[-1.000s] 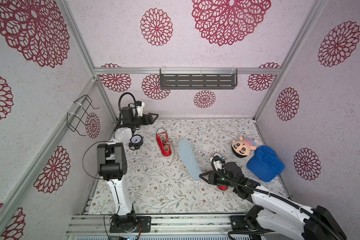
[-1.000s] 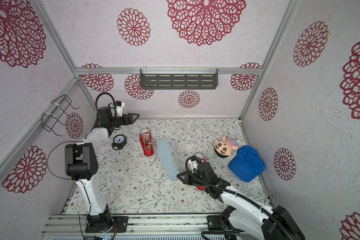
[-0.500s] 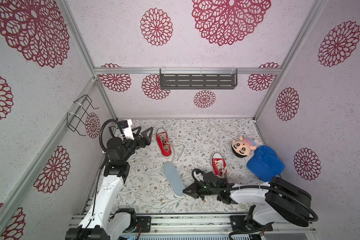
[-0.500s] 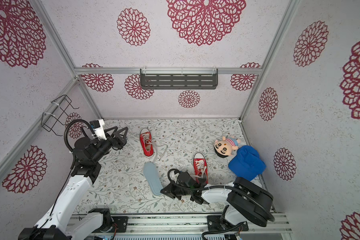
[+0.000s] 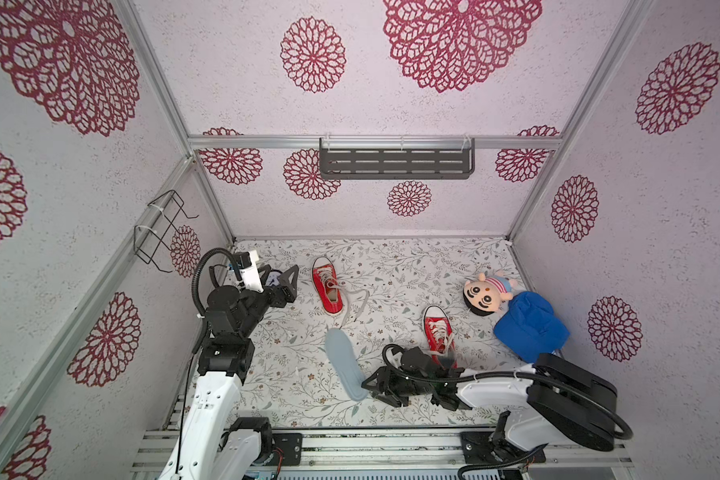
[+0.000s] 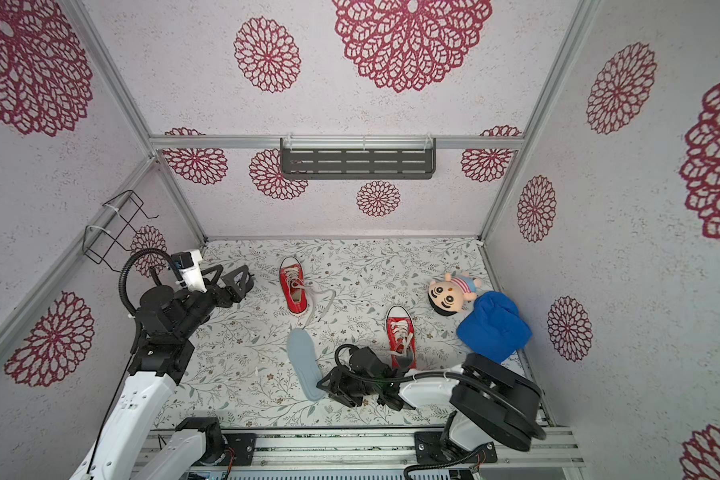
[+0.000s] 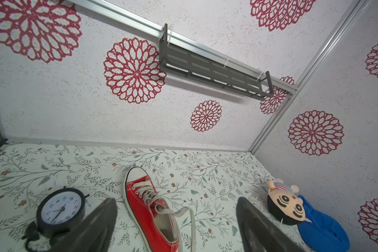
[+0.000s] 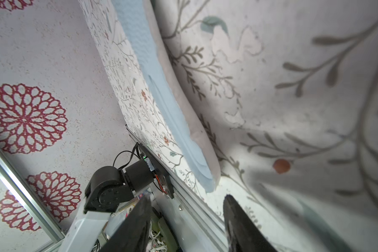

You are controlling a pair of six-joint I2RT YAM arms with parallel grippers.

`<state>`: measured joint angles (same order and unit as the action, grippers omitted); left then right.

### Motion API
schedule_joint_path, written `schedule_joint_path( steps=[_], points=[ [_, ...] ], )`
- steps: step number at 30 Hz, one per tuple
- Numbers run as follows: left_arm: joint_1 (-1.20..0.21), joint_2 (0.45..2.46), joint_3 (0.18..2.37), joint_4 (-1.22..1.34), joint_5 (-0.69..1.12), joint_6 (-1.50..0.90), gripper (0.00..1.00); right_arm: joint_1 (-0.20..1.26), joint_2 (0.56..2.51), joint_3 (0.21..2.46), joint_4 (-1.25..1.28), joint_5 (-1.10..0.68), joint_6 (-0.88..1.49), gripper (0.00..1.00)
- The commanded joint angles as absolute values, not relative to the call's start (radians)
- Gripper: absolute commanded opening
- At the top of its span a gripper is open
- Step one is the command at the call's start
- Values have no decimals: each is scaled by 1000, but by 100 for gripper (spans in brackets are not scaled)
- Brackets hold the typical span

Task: Remove the insole from the shoe
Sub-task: Place the insole at the center of the board, then pick up the shoe at the center of the board.

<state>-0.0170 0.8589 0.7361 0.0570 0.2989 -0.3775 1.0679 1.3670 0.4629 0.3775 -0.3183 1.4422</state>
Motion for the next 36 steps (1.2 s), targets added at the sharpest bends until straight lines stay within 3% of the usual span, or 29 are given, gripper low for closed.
schedule_joint_path(
  steps=[1, 6, 10, 16, 24, 29, 32, 34, 36],
  points=[
    [-17, 835, 749, 29, 278, -356, 90, 1054, 1184, 535, -61, -171, 1243, 63],
    [-20, 836, 730, 42, 334, -406, 90, 840, 914, 689, -580, 49, 875, 63],
    [-44, 850, 680, 89, 375, -489, 90, 604, 879, 830, -789, 146, 582, 66],
    [-136, 882, 617, 107, 356, -524, 89, 360, 993, 780, -751, -6, 403, 68],
    [-184, 889, 580, 103, 324, -536, 89, 345, 1127, 638, -546, -167, 441, 59],
    [-190, 901, 583, 106, 318, -533, 89, 345, 1154, 607, -477, -58, 446, 47],
    [-195, 918, 586, 113, 320, -528, 89, 345, 1148, 586, -380, -86, 451, 40],
    [-198, 926, 586, 118, 322, -526, 90, 346, 1137, 587, -352, -97, 462, 29],
    [-203, 933, 583, 131, 321, -526, 89, 348, 1108, 596, -341, -114, 472, 8]
  ],
)
